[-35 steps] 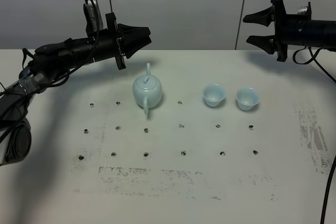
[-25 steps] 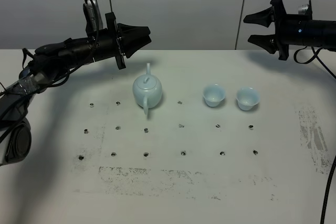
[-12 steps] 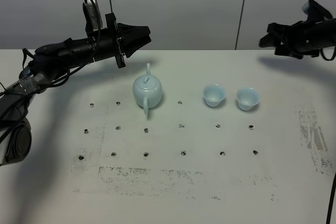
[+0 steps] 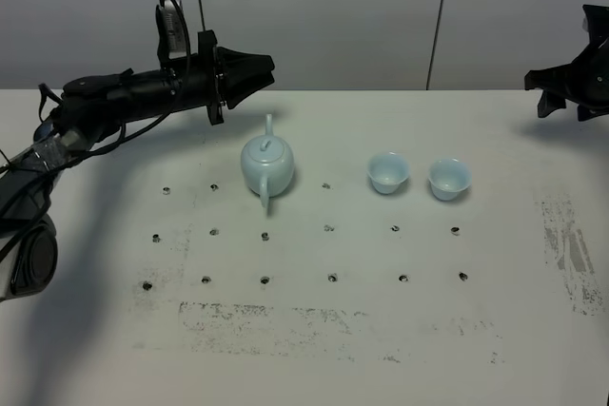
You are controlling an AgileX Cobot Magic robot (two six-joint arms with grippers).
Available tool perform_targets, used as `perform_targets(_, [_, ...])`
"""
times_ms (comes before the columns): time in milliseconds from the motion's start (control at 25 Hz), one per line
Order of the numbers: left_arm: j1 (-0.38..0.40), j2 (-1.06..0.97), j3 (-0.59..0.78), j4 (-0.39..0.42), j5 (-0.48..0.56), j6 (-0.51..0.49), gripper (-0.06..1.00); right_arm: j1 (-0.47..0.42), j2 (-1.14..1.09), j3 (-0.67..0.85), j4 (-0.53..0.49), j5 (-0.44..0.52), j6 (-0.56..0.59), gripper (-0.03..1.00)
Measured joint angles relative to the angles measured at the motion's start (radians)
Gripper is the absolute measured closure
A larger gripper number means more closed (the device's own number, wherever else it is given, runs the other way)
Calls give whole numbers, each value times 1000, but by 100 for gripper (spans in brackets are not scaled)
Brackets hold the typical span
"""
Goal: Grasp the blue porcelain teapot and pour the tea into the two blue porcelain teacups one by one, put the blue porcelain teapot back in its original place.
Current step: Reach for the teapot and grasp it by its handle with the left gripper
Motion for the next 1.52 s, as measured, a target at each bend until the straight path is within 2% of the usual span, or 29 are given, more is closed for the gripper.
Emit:
perform_targets(280, [0,0,-92,112,-5,-1,63,41,-235,167,-130,54,39,42])
perform_targets(360, [0,0,-116,131,-3,-1,63,57,-304,236,-139,97,46,42])
perform_targets(440, [0,0,-136,147,-2,-1,63,60,-386,333,-130,94,49,42])
perform_targets(640, [0,0,-144,157,-2,1,63,59,-640,636,-137,-89,49,44])
perform_targets(760, [0,0,-144,157,-2,38,63,59,-797,843,-162,-194,49,44])
perform_targets(1000, [0,0,-144,121,2,144,63,59,-1106,1151,-190,-257,62,45])
perform_targets(1160, [0,0,-145,69,2,149,63,59,-1348,1346,-181,-260,76,45])
perform_targets(1280, [0,0,-145,61,0,149,63,59,-1557,1478,-157,-238,85,45])
perform_targets(1520, [0,0,-145,60,-2,198,63,59,-2014,1617,-150,-120,102,45])
